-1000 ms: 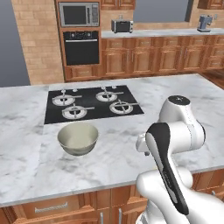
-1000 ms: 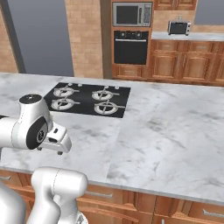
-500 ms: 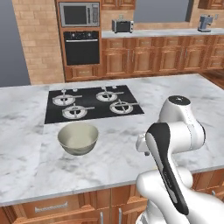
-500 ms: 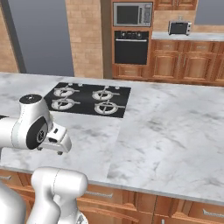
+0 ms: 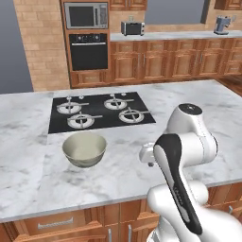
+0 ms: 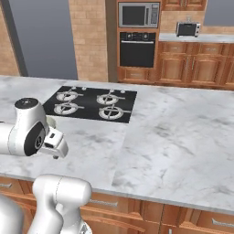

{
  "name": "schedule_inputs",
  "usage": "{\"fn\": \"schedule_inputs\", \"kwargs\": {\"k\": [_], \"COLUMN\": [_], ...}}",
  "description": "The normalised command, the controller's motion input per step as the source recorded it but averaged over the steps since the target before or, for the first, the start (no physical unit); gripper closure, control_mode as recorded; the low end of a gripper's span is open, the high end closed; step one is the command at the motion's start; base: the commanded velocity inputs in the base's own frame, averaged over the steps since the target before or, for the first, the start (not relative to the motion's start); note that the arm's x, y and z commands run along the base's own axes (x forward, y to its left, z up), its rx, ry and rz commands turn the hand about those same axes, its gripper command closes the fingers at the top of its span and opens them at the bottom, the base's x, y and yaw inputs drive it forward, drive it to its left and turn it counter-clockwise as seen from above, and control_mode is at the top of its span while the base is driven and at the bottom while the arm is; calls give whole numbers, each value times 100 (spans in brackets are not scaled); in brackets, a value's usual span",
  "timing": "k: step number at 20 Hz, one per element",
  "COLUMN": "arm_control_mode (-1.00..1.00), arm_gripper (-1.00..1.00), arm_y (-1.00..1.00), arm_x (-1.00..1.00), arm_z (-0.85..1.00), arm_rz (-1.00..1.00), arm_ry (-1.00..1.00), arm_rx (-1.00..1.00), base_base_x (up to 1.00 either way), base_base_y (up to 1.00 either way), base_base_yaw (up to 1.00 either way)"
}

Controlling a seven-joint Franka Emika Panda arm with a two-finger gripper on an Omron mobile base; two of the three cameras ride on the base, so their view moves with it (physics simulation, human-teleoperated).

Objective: Pick the cup and bowl from the counter and place them on the counter next to the sink.

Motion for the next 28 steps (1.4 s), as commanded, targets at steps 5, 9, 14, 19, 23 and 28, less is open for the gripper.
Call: {"fn": "schedule_inputs", "kwargs": {"k": [5,9,14,19,23,28], "arm_control_mode": [-100,-100,-100,-100,-100,-100], "arm_gripper": [-100,-100,-100,-100,-100,-100], "arm_y": [65,69,58,9,-1,0], "arm_x": [13,49,92,100,89,51], "arm_z": [4,15,15,2,0,0], "arm_rz": [0,0,0,0,5,18], "arm_ry": [-5,0,0,10,17,19], "arm_rx": [7,0,-2,-2,0,0], "base_base_x": [0,0,0,0,0,0], "base_base_y": [0,0,0,0,0,0], "base_base_yaw": [0,0,0,0,0,0]}}
